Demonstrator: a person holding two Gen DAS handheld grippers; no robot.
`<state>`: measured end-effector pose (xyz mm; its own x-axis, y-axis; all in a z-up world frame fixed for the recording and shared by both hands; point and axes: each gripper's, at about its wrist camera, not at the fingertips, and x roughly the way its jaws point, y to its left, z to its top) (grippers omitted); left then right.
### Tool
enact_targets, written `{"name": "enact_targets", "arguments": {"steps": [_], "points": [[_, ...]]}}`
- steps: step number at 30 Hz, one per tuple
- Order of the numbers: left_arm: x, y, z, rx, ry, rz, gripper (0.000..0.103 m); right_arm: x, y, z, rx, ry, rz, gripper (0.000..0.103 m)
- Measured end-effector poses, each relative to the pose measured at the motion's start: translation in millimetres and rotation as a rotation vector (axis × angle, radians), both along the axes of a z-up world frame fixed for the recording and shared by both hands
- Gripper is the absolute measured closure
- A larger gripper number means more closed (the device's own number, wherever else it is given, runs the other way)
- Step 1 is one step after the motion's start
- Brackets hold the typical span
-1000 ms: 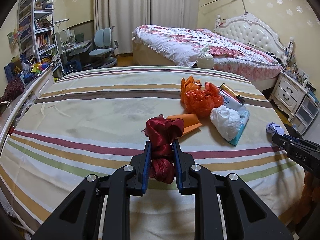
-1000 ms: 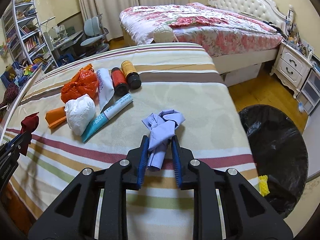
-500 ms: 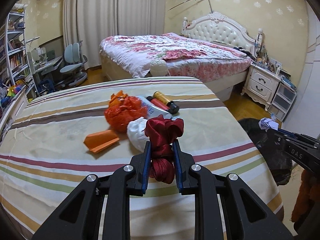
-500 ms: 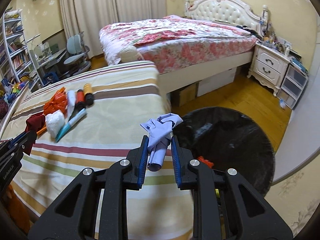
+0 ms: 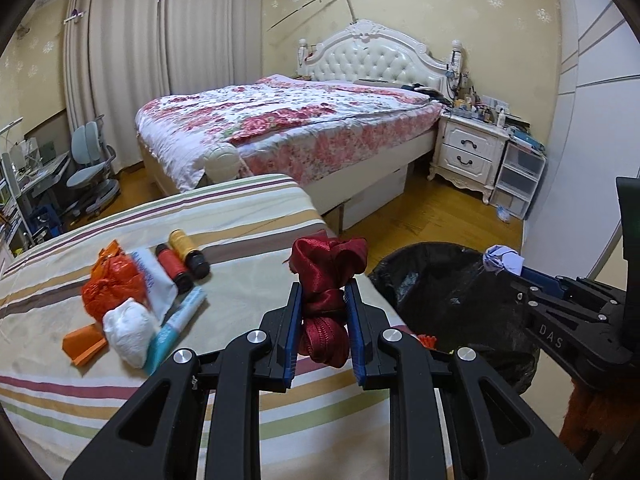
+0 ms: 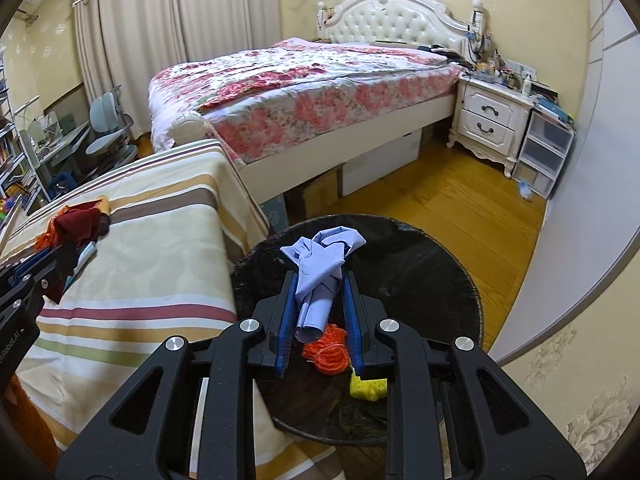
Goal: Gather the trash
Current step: 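Carry both cloths over the trash bin and open both tools, then return to the bed and grasp the white plastic bag with the right tool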
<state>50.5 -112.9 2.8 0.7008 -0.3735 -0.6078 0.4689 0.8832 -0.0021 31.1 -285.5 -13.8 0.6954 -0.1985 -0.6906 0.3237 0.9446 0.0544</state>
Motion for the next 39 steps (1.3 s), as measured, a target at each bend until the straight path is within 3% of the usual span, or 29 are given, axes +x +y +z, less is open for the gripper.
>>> {"name": "enact_targets", "arguments": {"steps": [8, 21, 24, 26, 29, 39], "points": [[10.2, -47.9, -14.3, 0.045, 0.006, -0.074, 0.081, 4.9, -26.5, -18.4, 0.040, 0.024, -0.047, 0.081], [24.6, -83.8, -31.1, 0.092, 0.042, -0.131, 0.080, 6.1, -51.7, -35.4, 0.081, 0.049, -0.128, 0.078], [26.5, -86.2, -33.0, 0.099, 0.045, -0.136, 0.073, 5.5, -55.8, -36.7, 0.082, 0.052, -0.150, 0.070], [26.0, -86.6, -34.3, 0.101, 0.038, -0.132, 0.058, 4.9, -58.2, -36.3, 0.083, 0.051, -0.163, 0.068], [25.6, -82.8, -34.2, 0.090, 0.037, -0.121, 0.047, 3.5, -60.1, -36.0, 0.079, 0.050, -0.178, 0.062], [28.9, -57.7, -22.5, 0.056, 0.023, -0.067, 0.033, 4.0, -53.1, -30.9, 0.065, 0.051, -0.173, 0.052]]}}
